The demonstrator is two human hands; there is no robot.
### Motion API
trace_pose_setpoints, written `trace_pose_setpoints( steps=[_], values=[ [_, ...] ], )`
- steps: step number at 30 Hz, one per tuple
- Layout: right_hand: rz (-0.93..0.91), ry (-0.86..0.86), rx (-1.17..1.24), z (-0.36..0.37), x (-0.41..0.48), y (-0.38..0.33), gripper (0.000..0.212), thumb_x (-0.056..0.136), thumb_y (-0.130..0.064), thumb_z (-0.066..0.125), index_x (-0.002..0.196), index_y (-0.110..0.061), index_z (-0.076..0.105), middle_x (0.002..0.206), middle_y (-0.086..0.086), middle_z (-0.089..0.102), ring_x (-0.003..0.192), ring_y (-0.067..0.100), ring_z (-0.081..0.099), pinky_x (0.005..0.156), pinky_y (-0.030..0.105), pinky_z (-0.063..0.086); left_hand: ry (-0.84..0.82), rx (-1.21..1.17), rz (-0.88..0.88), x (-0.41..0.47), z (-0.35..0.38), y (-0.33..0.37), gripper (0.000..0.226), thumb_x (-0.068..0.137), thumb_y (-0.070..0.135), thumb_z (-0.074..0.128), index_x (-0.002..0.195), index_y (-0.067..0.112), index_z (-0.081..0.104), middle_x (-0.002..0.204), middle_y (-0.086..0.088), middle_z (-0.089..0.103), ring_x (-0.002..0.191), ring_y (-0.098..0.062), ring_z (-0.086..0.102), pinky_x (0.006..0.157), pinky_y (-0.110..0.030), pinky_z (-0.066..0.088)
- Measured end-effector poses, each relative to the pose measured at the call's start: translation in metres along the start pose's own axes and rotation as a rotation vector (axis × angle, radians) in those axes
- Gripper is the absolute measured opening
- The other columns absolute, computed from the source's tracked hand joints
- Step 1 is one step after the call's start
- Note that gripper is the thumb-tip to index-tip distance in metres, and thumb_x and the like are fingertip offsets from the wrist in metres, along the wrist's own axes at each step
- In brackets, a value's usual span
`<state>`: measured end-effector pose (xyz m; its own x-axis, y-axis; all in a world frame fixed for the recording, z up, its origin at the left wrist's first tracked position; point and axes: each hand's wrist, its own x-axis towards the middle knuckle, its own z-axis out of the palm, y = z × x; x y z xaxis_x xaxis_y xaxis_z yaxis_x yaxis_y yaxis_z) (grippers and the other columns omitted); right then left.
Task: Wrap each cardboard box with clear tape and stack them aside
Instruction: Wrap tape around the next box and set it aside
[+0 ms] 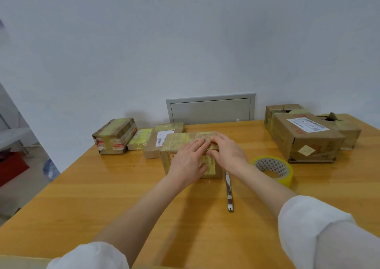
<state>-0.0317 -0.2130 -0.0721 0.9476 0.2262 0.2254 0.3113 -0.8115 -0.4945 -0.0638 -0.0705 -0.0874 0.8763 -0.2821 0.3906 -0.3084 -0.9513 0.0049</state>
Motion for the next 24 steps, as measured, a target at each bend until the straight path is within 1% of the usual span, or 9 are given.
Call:
trace_pose_setpoints(
  steps=[6,8,10,12,14,16,19,22,24],
  values=[
    [-0.002,-0.013,0.021,-0.001,-0.002,-0.001,0.049,0.093,-0.038,0.058,0.139,-0.025,0.046,0.156,-0.002,0.027,0.139,0.028,0.034,0.11,0.042,0.034,-0.035,-0.006,0.007,0.0,-0.006,0.002,0.071,0.094,0.031,0.049,0.153,0.03,0.009,0.16,0.006,0.013,0.145,-0.014,0.019,0.118,-0.032,0.02],
    [-0.001,-0.019,0.031,-0.003,-0.002,-0.002,0.051,0.093,-0.037,0.059,0.14,-0.023,0.046,0.156,-0.002,0.028,0.139,0.026,0.033,0.111,0.041,0.033,-0.084,-0.087,-0.016,0.0,-0.014,0.0,0.079,0.093,0.028,0.051,0.153,0.028,0.001,0.161,0.005,0.008,0.13,-0.016,0.043,0.104,-0.029,0.039],
    [0.008,-0.037,0.016,-0.005,-0.001,-0.004,0.054,0.092,-0.037,0.06,0.141,-0.02,0.045,0.156,-0.001,0.027,0.139,0.025,0.033,0.11,0.04,0.034,-0.08,-0.144,-0.08,0.001,-0.022,-0.005,0.083,0.092,0.026,0.053,0.153,0.025,-0.003,0.161,0.004,0.009,0.113,-0.016,0.053,0.085,-0.026,0.048],
    [0.04,-0.057,0.017,-0.007,-0.001,-0.004,0.056,0.091,-0.037,0.062,0.141,-0.021,0.044,0.155,0.003,0.025,0.137,0.027,0.035,0.107,0.041,0.037,-0.05,-0.11,-0.14,0.0,-0.026,-0.011,0.078,0.094,0.029,0.053,0.154,0.023,0.003,0.159,0.004,0.015,0.13,-0.018,0.042,0.097,-0.03,0.043],
    [0.061,-0.059,0.02,-0.007,-0.002,-0.005,0.058,0.089,-0.037,0.065,0.141,-0.023,0.043,0.147,0.006,0.036,0.129,0.027,0.044,0.101,0.04,0.042,-0.056,-0.011,-0.15,-0.003,-0.024,-0.017,0.065,0.097,0.033,0.049,0.152,0.024,0.016,0.159,0.005,0.019,0.142,-0.018,0.026,0.112,-0.032,0.028],
    [0.046,-0.045,0.027,-0.008,-0.003,-0.004,0.056,0.088,-0.036,0.066,0.139,-0.025,0.044,0.133,0.004,0.05,0.119,0.025,0.05,0.096,0.038,0.045,-0.027,0.032,-0.15,-0.006,-0.021,-0.02,0.054,0.099,0.031,0.045,0.15,0.027,0.027,0.157,0.006,0.025,0.142,-0.016,0.027,0.112,-0.031,0.027],
    [0.016,-0.026,0.062,-0.009,-0.008,0.0,0.055,0.088,-0.033,0.067,0.139,-0.027,0.046,0.126,0.002,0.054,0.115,0.023,0.051,0.093,0.037,0.045,0.04,0.046,-0.154,-0.01,-0.021,-0.019,0.047,0.1,0.029,0.043,0.146,0.029,0.035,0.153,0.008,0.033,0.137,-0.016,0.036,0.106,-0.031,0.034],
    [-0.001,-0.042,0.082,-0.009,-0.01,0.002,0.056,0.089,-0.032,0.066,0.14,-0.028,0.045,0.131,0.003,0.05,0.121,0.023,0.048,0.097,0.038,0.044,0.068,0.08,-0.135,-0.014,-0.022,-0.018,0.047,0.1,0.03,0.042,0.147,0.027,0.034,0.153,0.007,0.034,0.139,-0.015,0.034,0.106,-0.031,0.034],
    [-0.039,-0.025,-0.024,-0.011,-0.011,-0.001,0.062,0.089,-0.034,0.065,0.145,-0.025,0.04,0.15,0.003,0.035,0.137,0.026,0.034,0.107,0.04,0.038,0.062,0.102,-0.097,-0.013,-0.02,-0.015,0.052,0.101,0.027,0.04,0.15,0.021,0.025,0.157,0.004,0.025,0.144,-0.013,0.022,0.112,-0.028,0.024]
  ],
)
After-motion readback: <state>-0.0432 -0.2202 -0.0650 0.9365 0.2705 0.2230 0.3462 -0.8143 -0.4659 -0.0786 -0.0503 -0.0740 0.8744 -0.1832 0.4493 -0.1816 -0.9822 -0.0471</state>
